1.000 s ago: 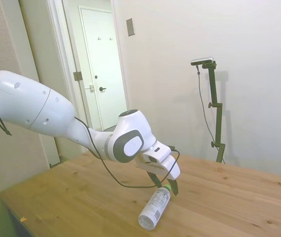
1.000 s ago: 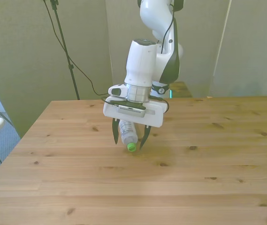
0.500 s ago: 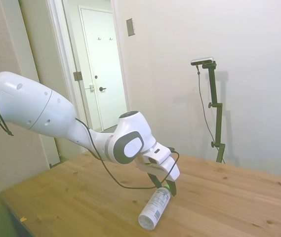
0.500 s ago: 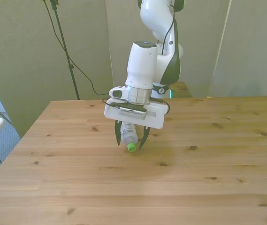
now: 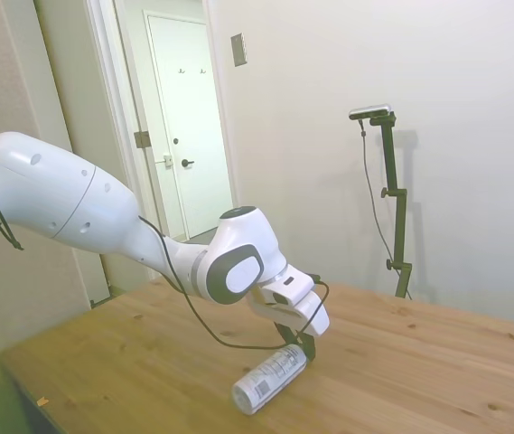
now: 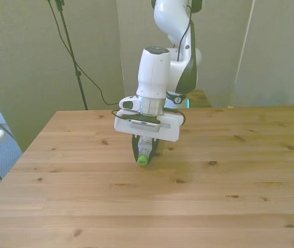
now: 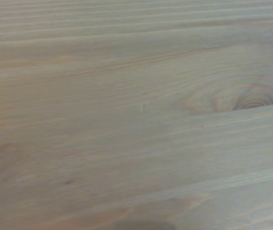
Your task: Stand the water bottle
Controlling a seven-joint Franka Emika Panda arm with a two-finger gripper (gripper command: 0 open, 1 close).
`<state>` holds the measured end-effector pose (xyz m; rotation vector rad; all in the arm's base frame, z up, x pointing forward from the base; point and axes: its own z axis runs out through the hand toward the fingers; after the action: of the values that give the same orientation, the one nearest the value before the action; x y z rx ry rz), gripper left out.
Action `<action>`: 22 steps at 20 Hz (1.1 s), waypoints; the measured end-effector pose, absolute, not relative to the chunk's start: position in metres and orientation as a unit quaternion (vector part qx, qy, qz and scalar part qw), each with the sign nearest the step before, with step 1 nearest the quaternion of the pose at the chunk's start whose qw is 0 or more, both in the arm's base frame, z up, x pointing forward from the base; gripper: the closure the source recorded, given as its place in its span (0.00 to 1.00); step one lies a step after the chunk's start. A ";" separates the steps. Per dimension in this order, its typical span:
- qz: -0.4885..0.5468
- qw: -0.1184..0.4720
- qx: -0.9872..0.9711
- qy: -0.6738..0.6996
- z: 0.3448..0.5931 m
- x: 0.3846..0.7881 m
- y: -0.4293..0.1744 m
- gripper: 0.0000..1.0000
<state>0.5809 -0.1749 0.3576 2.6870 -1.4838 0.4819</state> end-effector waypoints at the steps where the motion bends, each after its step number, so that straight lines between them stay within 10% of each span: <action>1: 0.154 0.015 0.865 -0.477 0.358 0.580 -0.175 1.00; 22: 0.353 -0.004 0.801 -0.484 0.505 0.584 -0.116 1.00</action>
<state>0.5841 -0.1156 0.5054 2.5235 -1.5234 1.1121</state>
